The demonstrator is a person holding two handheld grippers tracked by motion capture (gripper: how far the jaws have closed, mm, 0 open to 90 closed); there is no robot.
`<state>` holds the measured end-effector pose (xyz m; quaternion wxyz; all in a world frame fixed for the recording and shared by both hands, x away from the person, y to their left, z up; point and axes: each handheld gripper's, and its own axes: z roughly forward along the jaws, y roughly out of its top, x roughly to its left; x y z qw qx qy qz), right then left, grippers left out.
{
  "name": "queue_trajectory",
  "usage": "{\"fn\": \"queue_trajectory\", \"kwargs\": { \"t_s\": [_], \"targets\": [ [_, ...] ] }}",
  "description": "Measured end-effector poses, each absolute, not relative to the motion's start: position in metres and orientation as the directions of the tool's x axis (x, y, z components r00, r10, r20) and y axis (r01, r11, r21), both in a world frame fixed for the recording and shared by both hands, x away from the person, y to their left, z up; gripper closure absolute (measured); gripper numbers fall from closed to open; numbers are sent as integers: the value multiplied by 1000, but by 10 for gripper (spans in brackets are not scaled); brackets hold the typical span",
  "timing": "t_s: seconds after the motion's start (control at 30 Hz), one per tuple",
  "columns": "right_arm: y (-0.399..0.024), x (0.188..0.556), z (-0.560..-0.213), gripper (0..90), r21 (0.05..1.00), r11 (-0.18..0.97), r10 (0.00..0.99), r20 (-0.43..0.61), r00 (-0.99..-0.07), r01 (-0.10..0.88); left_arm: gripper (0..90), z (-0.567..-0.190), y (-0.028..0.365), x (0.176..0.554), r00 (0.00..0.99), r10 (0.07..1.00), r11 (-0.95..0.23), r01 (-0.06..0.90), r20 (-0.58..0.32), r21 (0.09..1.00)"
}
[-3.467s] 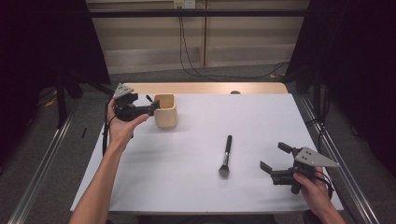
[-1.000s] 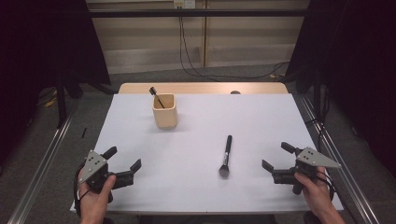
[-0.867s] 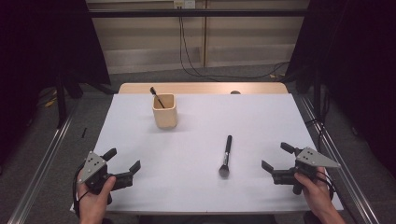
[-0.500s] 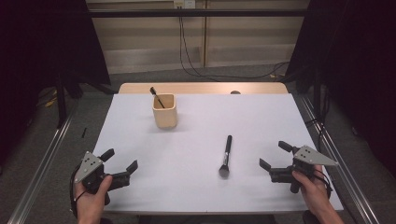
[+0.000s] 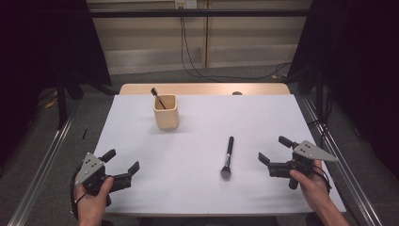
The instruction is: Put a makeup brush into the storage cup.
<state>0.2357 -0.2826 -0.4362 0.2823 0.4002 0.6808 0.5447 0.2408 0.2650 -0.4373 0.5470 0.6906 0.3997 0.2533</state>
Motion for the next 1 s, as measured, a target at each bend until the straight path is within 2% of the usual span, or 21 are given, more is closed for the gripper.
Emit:
{"fn": "queue_trajectory", "kwargs": {
  "t_s": [0.53, 1.0],
  "targets": [
    [-260, 278, -420, 20, 967, 119, 834, 25, -551, 225, 27, -438, 267, 243, 550, 831, -85, 274, -83, 958],
    [-241, 302, -415, 24, 946, 163, 820, 27, -571, 279, 27, -437, 269, 245, 541, 837, -79, 271, -84, 959]
  ]
}}
